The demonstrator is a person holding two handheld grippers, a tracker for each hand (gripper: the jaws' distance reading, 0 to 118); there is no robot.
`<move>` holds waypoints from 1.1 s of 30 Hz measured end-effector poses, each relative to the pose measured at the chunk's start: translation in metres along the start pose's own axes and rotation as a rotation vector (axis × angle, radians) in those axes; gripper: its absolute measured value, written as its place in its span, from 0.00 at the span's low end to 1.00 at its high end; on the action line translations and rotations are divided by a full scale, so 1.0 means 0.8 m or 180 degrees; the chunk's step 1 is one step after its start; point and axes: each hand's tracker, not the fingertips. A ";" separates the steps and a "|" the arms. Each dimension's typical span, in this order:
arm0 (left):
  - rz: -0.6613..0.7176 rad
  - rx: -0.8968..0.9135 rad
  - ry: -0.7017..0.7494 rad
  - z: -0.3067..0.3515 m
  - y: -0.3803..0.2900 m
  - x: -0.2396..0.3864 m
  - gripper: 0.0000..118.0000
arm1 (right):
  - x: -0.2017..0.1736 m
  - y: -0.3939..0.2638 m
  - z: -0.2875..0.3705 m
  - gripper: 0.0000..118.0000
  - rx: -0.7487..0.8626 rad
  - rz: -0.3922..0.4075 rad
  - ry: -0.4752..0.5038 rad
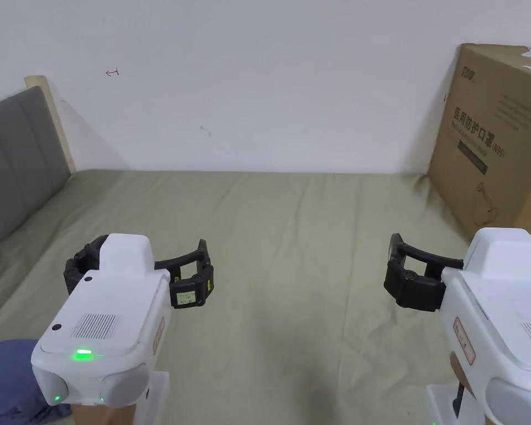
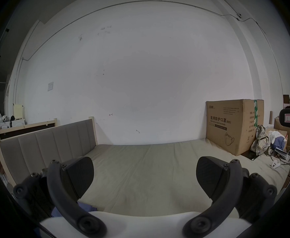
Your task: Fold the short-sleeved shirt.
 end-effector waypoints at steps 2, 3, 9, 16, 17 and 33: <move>-0.0010 0.0009 0.0017 0.000 0.000 0.001 1.00 | 0.000 0.001 0.001 1.00 0.0003 0.0015 -0.0005; -0.0010 0.0012 0.0021 0.000 0.000 0.001 1.00 | 0.000 0.001 0.001 1.00 0.0004 0.0021 -0.0004; 0.0025 0.0023 0.0022 0.001 0.002 0.001 1.00 | -0.001 0.003 0.004 1.00 -0.0004 0.0029 0.0007; -0.0007 0.0035 0.0040 0.002 0.002 0.001 1.00 | -0.002 0.005 0.005 1.00 0.0001 0.0045 0.0009; -0.0006 0.0038 0.0039 0.001 0.002 0.001 1.00 | -0.003 0.005 0.005 1.00 0.0000 0.0048 0.0002; 0.0014 0.0020 0.0029 0.001 0.000 -0.001 1.00 | -0.007 0.014 0.010 1.00 0.0041 0.0081 0.0027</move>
